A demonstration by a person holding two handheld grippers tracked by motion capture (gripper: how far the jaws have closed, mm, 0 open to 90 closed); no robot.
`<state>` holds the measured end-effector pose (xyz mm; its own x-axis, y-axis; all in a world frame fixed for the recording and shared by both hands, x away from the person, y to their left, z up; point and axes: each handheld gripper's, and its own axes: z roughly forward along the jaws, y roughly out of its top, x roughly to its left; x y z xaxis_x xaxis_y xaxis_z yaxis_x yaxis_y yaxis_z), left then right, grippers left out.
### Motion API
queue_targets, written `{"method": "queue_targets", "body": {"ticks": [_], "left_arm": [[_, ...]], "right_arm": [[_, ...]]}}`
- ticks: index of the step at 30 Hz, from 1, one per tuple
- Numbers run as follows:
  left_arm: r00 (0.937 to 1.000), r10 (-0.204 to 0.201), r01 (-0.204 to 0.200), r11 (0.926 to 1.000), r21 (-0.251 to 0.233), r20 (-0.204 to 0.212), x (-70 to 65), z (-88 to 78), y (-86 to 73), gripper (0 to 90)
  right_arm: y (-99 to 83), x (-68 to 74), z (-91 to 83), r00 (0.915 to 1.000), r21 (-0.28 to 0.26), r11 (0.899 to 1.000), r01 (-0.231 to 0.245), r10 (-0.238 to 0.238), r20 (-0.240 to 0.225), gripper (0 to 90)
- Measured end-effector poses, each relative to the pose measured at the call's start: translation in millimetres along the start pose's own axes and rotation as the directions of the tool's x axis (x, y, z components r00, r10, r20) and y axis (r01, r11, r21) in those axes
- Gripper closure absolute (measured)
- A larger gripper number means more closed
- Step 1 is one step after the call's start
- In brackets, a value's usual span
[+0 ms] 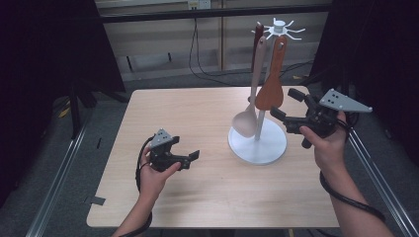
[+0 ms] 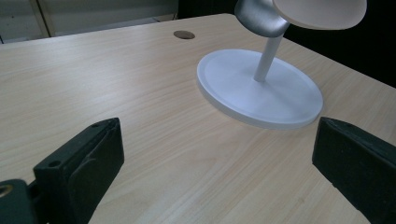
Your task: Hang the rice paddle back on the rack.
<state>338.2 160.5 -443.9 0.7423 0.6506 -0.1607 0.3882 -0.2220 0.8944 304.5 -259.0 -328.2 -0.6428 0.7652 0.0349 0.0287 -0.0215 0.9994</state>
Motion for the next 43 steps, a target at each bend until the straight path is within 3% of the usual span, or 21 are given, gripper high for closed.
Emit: {"method": "queue_targets", "body": {"ticks": [14,19,29,38,43], "left_arm": [[1.0,0.008,-0.008,1.0,-0.001,-0.004,-0.3,-1.1,0.6,2.0],[0.9999,0.01,-0.01,1.0,-0.001,-0.004,0.2,-1.4,0.5,2.0],[0.9997,0.022,-0.022,0.9997,0.01,-0.005,-1.1,-0.1,-0.6,2.0],[0.9995,0.03,-0.03,0.9995,0.006,-0.005,-4.8,0.8,0.5,2.0],[0.9995,0.03,-0.03,0.9995,0.008,0.002,-5.5,2.0,0.8,2.0]], "right_arm": [[-27.0,6.2,-7.9,0.9998,0.017,1.0,-0.002,0.002,0.02,11.6],[-37.6,11.3,-8.2,0.9997,0.025,0.999,-0.022,0.022,0.006,11.6],[-58.1,21.4,-8.0,0.9999,0.069,0.998,-0.013,0.013,-0.008,11.5],[-71.7,25.8,-15.9,0.9994,0.133,0.99,0.035,-0.036,0.001,11.4],[-75.5,23.8,-17.0,0.9998,0.134,0.991,0.019,-0.021,0.008,11.4]]}}
